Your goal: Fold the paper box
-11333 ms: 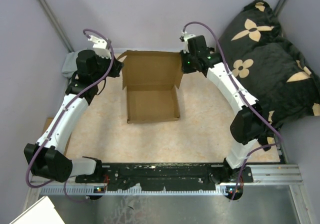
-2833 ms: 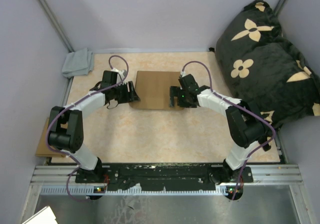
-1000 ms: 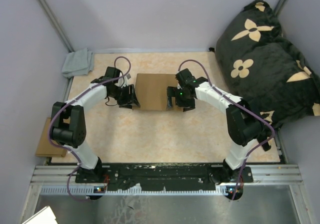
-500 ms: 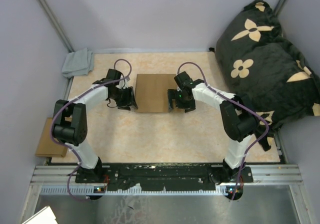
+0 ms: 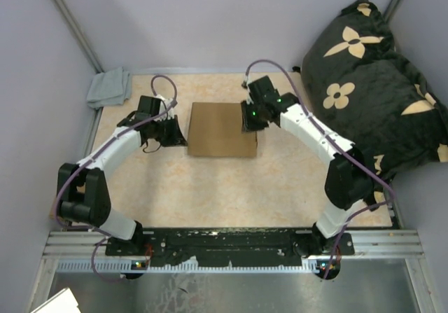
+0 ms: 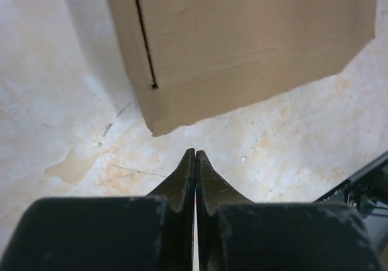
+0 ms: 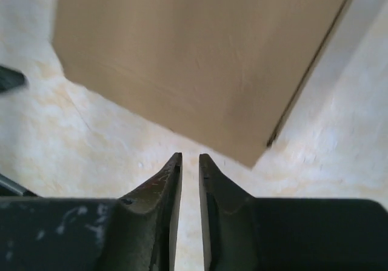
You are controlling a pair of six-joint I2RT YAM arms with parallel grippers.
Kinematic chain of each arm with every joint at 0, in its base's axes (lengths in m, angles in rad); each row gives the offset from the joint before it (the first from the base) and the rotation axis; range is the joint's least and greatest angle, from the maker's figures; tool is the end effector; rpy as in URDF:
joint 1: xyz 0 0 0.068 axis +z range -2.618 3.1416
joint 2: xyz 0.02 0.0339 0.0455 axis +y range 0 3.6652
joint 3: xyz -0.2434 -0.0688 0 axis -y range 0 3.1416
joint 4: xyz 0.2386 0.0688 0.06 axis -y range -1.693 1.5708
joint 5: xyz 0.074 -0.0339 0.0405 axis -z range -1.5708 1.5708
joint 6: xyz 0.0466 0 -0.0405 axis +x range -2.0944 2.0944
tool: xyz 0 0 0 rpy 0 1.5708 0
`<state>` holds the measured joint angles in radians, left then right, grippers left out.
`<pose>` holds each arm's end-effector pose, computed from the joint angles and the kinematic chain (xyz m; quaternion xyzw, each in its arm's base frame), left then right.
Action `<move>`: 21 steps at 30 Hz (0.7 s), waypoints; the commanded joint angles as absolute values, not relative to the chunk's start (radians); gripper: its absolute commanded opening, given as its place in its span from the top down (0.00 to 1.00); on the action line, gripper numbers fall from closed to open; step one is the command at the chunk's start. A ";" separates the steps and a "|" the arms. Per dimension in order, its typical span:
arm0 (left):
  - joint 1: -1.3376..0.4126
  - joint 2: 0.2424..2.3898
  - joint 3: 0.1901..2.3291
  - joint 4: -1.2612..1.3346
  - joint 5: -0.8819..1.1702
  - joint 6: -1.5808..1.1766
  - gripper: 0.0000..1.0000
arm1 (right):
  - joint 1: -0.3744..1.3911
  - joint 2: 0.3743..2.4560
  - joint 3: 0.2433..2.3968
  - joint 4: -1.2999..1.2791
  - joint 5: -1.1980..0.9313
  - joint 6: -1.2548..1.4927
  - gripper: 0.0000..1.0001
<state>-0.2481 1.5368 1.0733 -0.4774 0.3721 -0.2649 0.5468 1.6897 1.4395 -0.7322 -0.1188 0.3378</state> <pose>0.3071 -0.0953 0.2089 0.0494 0.9349 -0.2474 0.2498 0.3061 0.1928 0.2542 -0.1168 0.9483 0.1752 0.2373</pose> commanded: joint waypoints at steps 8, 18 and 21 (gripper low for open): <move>-0.337 1.529 0.975 -0.456 0.384 -0.228 1.00 | 0.483 2.326 2.317 -0.710 -0.077 0.338 0.86; -0.403 1.637 0.969 -0.353 0.173 -0.294 1.00 | 0.482 2.547 2.444 -0.635 -0.175 0.347 0.83; -0.408 1.678 0.976 -0.314 0.122 -0.315 1.00 | 0.484 2.543 2.421 -0.704 -0.274 0.314 0.81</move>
